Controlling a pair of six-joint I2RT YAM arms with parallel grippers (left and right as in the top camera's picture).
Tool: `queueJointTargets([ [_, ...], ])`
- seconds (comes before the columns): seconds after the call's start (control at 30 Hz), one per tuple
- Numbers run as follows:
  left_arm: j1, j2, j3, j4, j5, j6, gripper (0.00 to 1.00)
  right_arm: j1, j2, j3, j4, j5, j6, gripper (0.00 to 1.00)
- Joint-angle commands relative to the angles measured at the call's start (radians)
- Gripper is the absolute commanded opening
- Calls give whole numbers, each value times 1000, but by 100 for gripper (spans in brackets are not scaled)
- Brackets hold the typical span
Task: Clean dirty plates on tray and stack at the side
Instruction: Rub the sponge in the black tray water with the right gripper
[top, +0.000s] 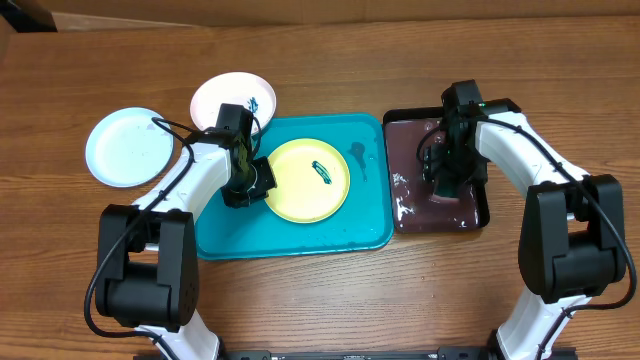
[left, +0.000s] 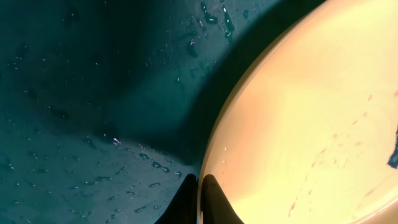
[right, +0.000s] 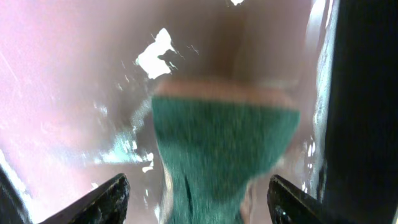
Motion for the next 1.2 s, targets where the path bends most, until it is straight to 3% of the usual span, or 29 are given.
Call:
queueJointTargets([
  [0.0,-2,-13,11,-6,5,26,5,0,-26,-35,39,21,-2,67],
  [0.07,-2,-13,11,-6,5,27,6,1,-26,-52,58,0,2,18],
  [0.1,-2,-13,11,-6,5,27,5,1,-26,-54,59,-24,2,4],
  [0.17,-2,-13,11,-6,5,35,5,1,-27,-53,59,-99,1,4],
  [0.23,-2,-13,11,-6,4,42,5,1,-27,-43,56,-154,1,12],
  [0.27,-2,-13,11,-7,4,42,6,1,-27,-33,53,-174,1,35],
  [0.3,-2,-13,11,-8,4,42,6,1,-27,-22,48,-183,1,50],
  [0.4,-2,-13,11,-12,5,46,6,1,-27,7,47,-166,0,63],
  [0.6,-2,-13,11,-18,5,49,6,1,-26,1,67,-65,1,63],
  [1.17,-2,-13,11,-19,5,49,6,1,-27,5,98,-57,-3,68],
])
